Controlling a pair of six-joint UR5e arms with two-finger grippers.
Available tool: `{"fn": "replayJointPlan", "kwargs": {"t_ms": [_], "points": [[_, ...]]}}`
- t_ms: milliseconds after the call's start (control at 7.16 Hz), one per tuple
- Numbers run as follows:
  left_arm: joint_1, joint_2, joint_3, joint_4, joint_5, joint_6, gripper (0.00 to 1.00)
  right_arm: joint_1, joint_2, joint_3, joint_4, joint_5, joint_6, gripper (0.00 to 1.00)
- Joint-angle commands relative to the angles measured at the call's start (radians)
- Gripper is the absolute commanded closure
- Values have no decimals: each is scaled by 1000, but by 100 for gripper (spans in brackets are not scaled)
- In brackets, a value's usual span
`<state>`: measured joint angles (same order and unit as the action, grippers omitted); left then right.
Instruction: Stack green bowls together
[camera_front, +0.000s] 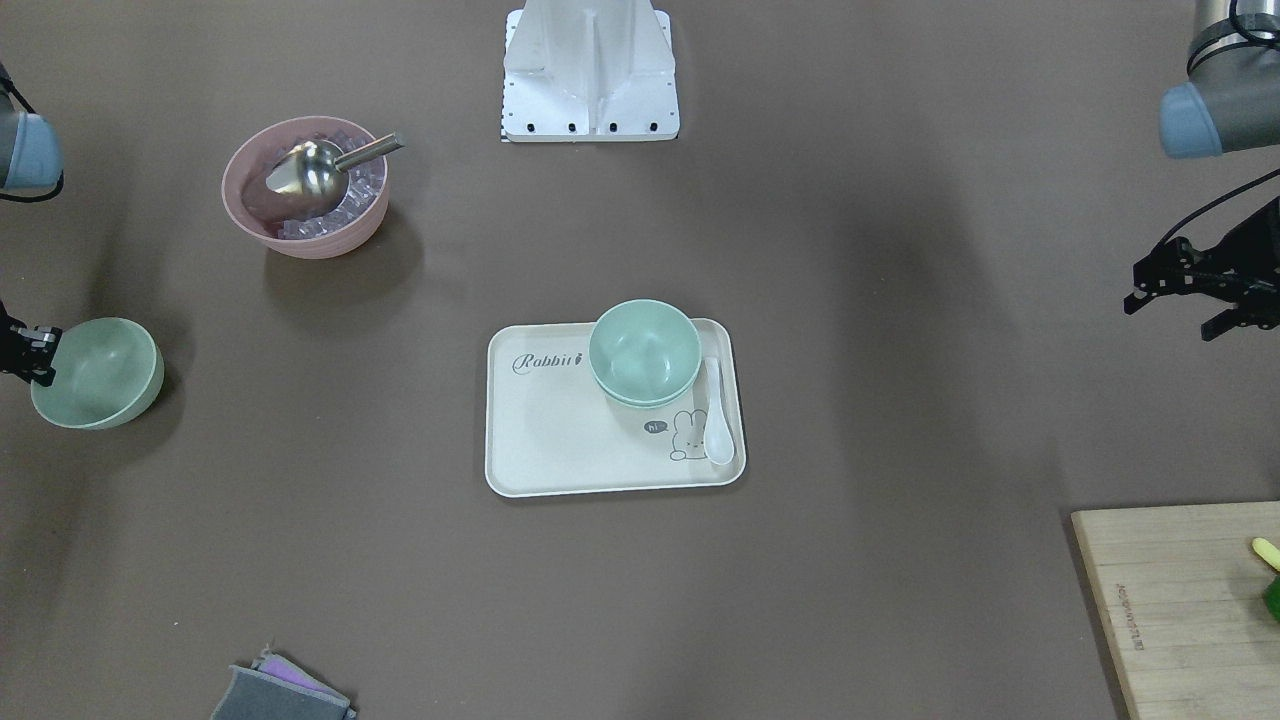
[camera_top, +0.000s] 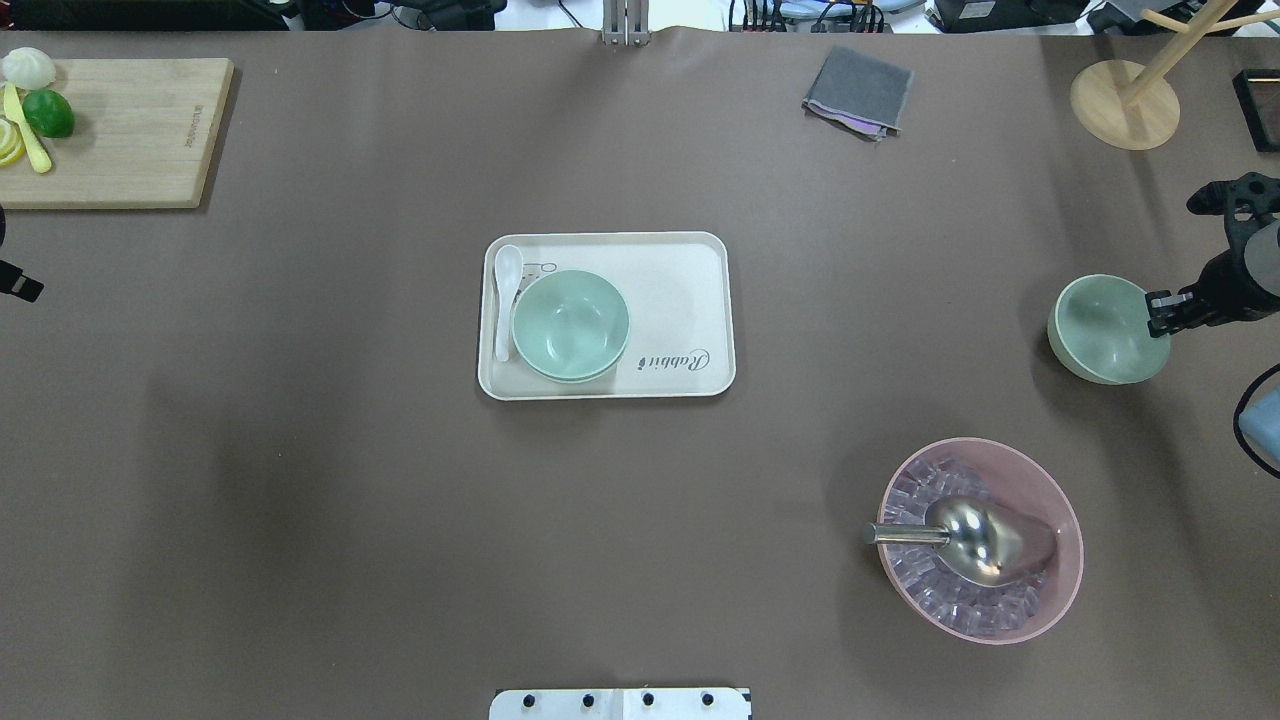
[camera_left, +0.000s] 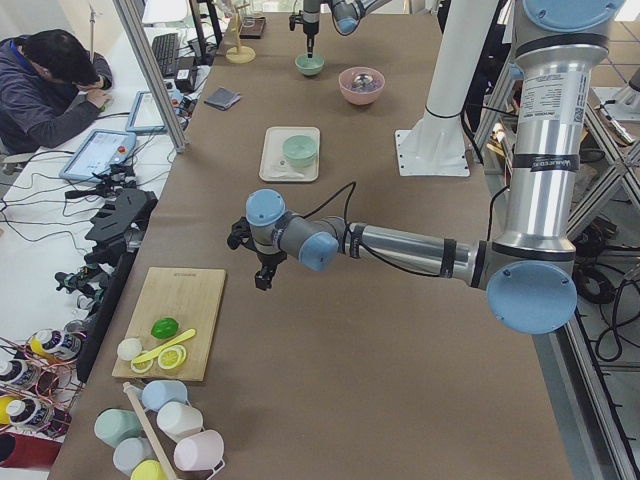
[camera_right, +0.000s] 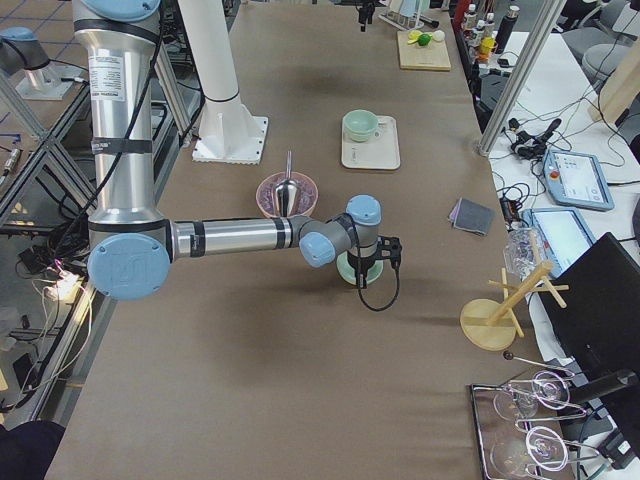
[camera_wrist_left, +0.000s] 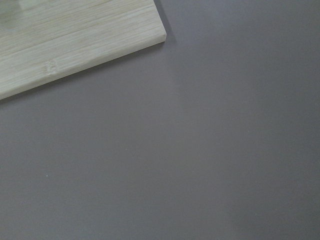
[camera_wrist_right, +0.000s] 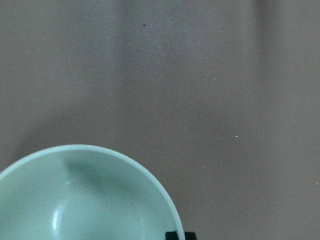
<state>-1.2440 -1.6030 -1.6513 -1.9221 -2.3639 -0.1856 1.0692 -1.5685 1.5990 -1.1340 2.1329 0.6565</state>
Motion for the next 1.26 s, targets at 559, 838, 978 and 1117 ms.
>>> {"fn": "replayJointPlan", "kwargs": {"t_ms": [559,838,978,1117], "points": [[3,14,4,0,-2,0,2,-33,233,84,-21,44,155,100],[3,15,2,0,-2,0,2,-131,381,81,-24,18,308,100],[3,17,4,-2,-2,0,2,-168,431,84,-56,7,371,100],[3,17,4,0,-2,0,2,-207,511,91,-172,-17,443,100]]}}
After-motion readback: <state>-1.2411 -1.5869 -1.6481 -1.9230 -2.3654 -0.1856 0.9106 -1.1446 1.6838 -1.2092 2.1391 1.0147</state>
